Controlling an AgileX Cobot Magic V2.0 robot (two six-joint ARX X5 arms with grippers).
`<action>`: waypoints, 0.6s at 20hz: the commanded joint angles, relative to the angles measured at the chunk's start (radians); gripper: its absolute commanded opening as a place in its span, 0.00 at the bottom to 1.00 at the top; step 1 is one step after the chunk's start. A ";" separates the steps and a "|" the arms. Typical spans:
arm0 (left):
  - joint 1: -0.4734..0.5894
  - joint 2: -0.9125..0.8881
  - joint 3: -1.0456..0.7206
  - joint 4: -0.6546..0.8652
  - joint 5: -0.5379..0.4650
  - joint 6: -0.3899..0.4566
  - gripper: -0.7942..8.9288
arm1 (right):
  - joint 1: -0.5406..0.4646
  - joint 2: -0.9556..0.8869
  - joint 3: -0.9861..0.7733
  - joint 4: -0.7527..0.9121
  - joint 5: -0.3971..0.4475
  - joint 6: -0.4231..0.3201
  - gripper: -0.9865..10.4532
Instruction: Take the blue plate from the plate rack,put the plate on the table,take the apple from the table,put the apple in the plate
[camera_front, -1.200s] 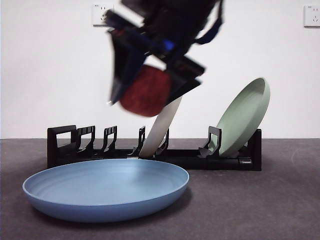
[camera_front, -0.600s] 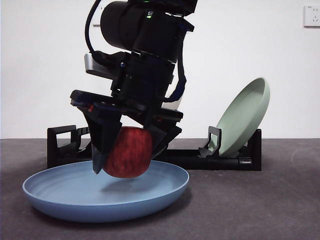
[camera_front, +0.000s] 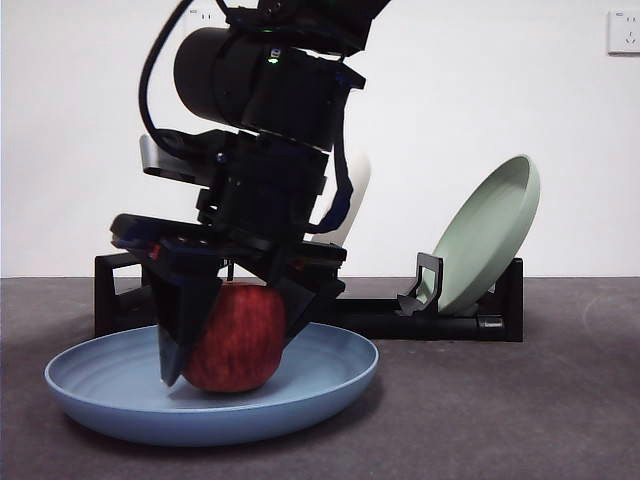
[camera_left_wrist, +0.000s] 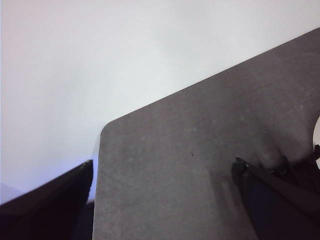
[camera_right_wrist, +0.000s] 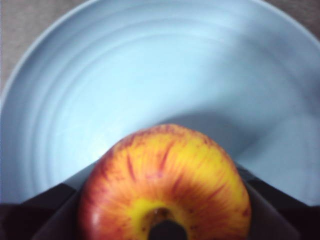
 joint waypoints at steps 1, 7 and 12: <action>0.003 0.003 0.002 -0.003 -0.001 -0.018 0.56 | 0.008 0.012 -0.003 0.000 0.000 0.002 0.59; 0.003 0.003 0.002 -0.003 -0.001 -0.022 0.56 | 0.006 -0.010 0.002 0.001 0.000 0.002 0.59; 0.003 0.005 0.002 -0.009 0.149 -0.027 0.56 | -0.008 -0.177 0.003 -0.004 0.061 -0.002 0.58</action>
